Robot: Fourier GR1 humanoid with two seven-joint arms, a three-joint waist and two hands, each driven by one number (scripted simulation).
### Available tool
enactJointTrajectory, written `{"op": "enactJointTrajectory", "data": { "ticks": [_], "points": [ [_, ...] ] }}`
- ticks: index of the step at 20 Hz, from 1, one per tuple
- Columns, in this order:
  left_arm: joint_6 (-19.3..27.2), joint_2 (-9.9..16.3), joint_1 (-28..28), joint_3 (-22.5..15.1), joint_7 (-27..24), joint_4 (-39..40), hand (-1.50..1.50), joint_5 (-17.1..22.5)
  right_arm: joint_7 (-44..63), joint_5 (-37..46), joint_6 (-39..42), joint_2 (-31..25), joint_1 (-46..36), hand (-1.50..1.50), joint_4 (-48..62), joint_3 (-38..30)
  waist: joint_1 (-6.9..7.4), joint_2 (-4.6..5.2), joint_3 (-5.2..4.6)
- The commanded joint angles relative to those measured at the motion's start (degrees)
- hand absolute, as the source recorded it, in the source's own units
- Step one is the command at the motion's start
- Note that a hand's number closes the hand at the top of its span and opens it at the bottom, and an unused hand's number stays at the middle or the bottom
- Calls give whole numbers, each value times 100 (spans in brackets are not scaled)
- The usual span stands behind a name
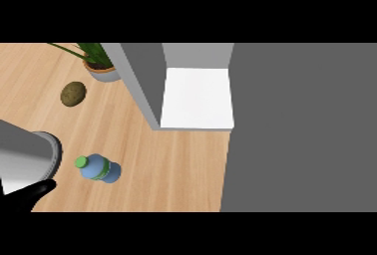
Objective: Pick up the bottled water, place it into the cabinet and close the cabinet
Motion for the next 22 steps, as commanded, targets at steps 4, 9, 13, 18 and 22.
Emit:
{"op": "enactJointTrajectory", "data": {
  "ticks": [4, 9, 13, 18, 22],
  "points": [
    [914, -140, 665, -109, 1500, -1618, -150, -187, 589, -232, 185, 4, 831, -150, -1277, 644, -63, 16, 20],
    [988, -125, 989, -200, 2122, -2454, -150, -486, 1030, 534, -206, 350, 782, -150, -1591, 1563, -39, 31, 15],
    [1183, 9, 983, -321, 2622, -2868, -150, -760, 1350, 827, -352, 383, 831, -150, -1813, 1922, -36, 26, 16],
    [1220, 223, 1030, -11, 2942, -2948, -150, -430, 1234, 1291, -628, 434, 905, -150, -1750, 2376, -31, 5, 14],
    [1318, 329, 982, -119, 3114, -2964, -150, -591, 1595, 1180, -779, 309, 798, -150, -1993, 2260, -43, 10, 16]
  ]
}}
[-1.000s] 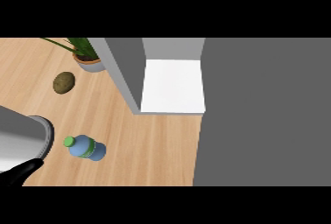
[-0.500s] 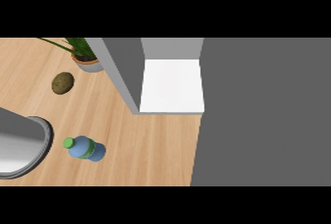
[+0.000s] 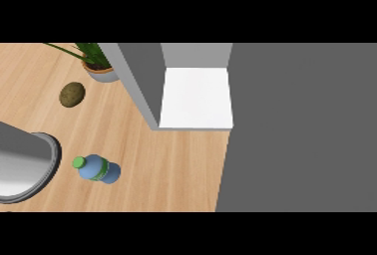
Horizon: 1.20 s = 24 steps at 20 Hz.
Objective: Pick up the bottled water, place it into the cabinet and close the cabinet
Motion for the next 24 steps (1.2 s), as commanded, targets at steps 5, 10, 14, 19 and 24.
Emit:
{"op": "enactJointTrajectory", "data": {
  "ticks": [5, 10, 14, 19, 24],
  "points": [
    [108, -16, 282, -107, 218, -986, -150, -279, -4, 848, -336, -27, 22, -150, -326, 484, -21, -2, -1],
    [-132, 127, 328, 352, 24, -688, -150, 241, 98, 1288, -634, -137, 215, -150, -438, 1074, -27, -22, -11],
    [-303, 6, 390, 210, -209, -387, -150, 189, 189, 964, -620, -350, -28, -150, -513, 669, -20, 6, -6],
    [-568, -289, 559, 25, -947, 231, -150, 215, -39, 954, -712, -525, -25, -150, -341, 723, -39, 8, -6],
    [-678, -342, 357, 138, -1156, 728, -150, 268, 81, 982, -945, -409, -419, -150, -27, 772, -23, 26, -5]
  ]
}}
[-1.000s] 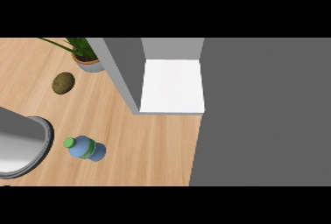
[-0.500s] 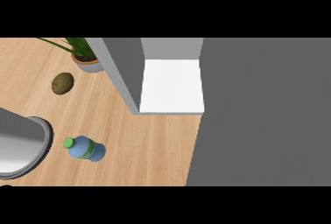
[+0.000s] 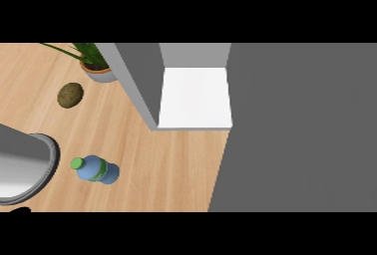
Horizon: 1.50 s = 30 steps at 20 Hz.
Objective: Pick up the bottled water, place it into the cabinet and close the cabinet
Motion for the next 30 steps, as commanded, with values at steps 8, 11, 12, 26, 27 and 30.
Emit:
{"op": "enactJointTrajectory", "data": {
  "ticks": [8, 11, 12, 26, 27, 30],
  "points": [
    [-129, -276, -270, 126, -990, 1338, -150, 5, 206, 1018, -404, -126, -43, -150, -366, 641, -14, 9, -1],
    [-70, -293, -96, -94, -1600, 1903, -150, 67, 714, 899, -488, -249, -240, -150, -797, 401, -14, 8, -9],
    [-315, -262, -263, 359, -1694, 2128, -150, 367, 802, 587, -363, -314, -506, -150, -692, -6, 15, 19, -7],
    [-521, -296, -629, -88, -3345, 4240, -150, 599, 811, 937, -866, -480, -379, -150, -825, 617, -50, 9, -5],
    [-620, -291, -651, 188, -3411, 4464, -150, 745, 584, 973, -844, -576, -257, -150, -805, 761, -54, 6, -4],
    [-533, -296, -402, -313, -4036, 4829, -150, 951, 620, 936, -902, -587, -405, -150, -664, 631, -17, 8, -3]
  ]
}}
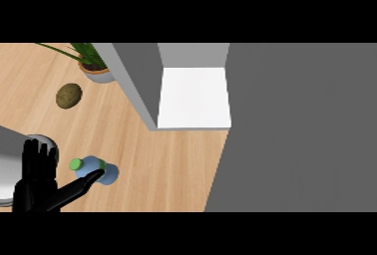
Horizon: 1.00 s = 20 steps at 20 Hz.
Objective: Pick up the bottled water, place it into the cabinet and close the cabinet
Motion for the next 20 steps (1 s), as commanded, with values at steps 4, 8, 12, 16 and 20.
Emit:
{"op": "enactJointTrajectory", "data": {
  "ticks": [4, 8, 12, 16, 20],
  "points": [
    [253, -3, -160, -462, -775, 881, -150, 381, -12, 736, -109, -319, 398, -150, -698, 321, -9, -6, 4],
    [183, -2, -408, -400, -1365, 1665, -150, 546, 505, 702, -176, -276, -11, -150, -821, 136, 10, 5, -4],
    [34, 77, -340, -75, -1085, 1555, -150, 462, 126, 1052, -364, -424, 471, -150, -834, 658, -9, -14, 3],
    [174, -1, -530, -286, -1919, 2323, -150, 712, -336, 832, -372, -478, 520, -150, -473, 663, -6, -3, 4],
    [111, -2, -532, -328, -2411, 2853, -150, 1005, -178, 792, -456, -378, 263, -150, -407, 508, 13, 3, 2]
  ]
}}
